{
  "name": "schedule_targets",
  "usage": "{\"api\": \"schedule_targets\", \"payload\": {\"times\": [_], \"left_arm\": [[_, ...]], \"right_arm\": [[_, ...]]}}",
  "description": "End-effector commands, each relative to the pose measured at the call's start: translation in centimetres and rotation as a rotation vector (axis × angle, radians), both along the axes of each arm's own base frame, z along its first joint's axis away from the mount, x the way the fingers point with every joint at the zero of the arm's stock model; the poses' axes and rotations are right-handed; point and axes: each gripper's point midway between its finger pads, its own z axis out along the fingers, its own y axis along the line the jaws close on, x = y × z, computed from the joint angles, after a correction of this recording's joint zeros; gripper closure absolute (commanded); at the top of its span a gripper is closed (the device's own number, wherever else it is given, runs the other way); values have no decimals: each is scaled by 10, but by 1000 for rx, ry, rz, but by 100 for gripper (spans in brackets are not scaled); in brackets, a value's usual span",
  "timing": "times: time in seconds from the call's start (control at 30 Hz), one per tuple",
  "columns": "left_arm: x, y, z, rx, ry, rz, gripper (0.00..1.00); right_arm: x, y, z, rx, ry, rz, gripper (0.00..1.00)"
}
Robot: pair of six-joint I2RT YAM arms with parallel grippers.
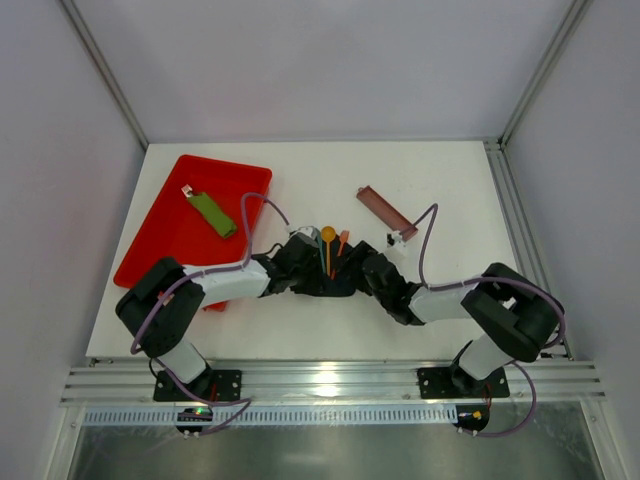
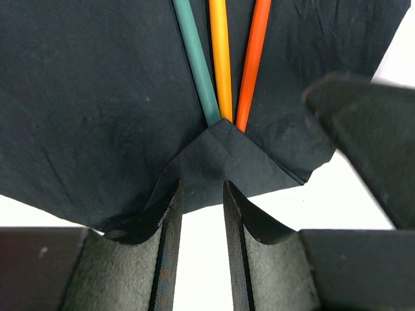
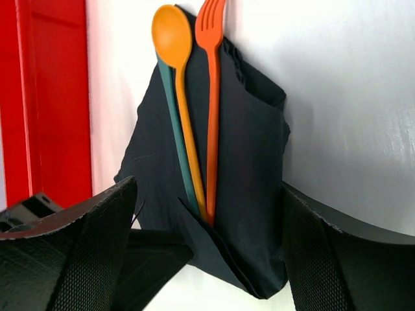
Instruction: Place the utensils on the paper napkin and roll it up
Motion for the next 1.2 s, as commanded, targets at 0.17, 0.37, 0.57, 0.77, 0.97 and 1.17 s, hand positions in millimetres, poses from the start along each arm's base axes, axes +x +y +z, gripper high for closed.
{"api": "schedule_targets", "payload": {"times": [0.17, 0.37, 0.57, 0.77, 0.97, 1.17], "left_arm": [[2, 3, 1, -5, -15, 9, 69], [2, 6, 3, 4, -17, 13, 69], [1, 7, 2, 9, -14, 12, 69], [2, 7, 0, 11, -13, 14, 69], [2, 7, 0, 11, -13, 14, 69], [2, 7, 0, 13, -9, 13, 69]], "right_arm": [[-2, 20, 26, 29, -234, 201, 16], [-2, 22, 45, -4, -288, 252, 15], [1, 5, 48, -78, -184, 176, 15], [1, -2, 42, -88, -161, 147, 15], [0, -8, 23, -138, -84, 129, 15], [-7, -40, 8, -191, 107, -3, 15]]}}
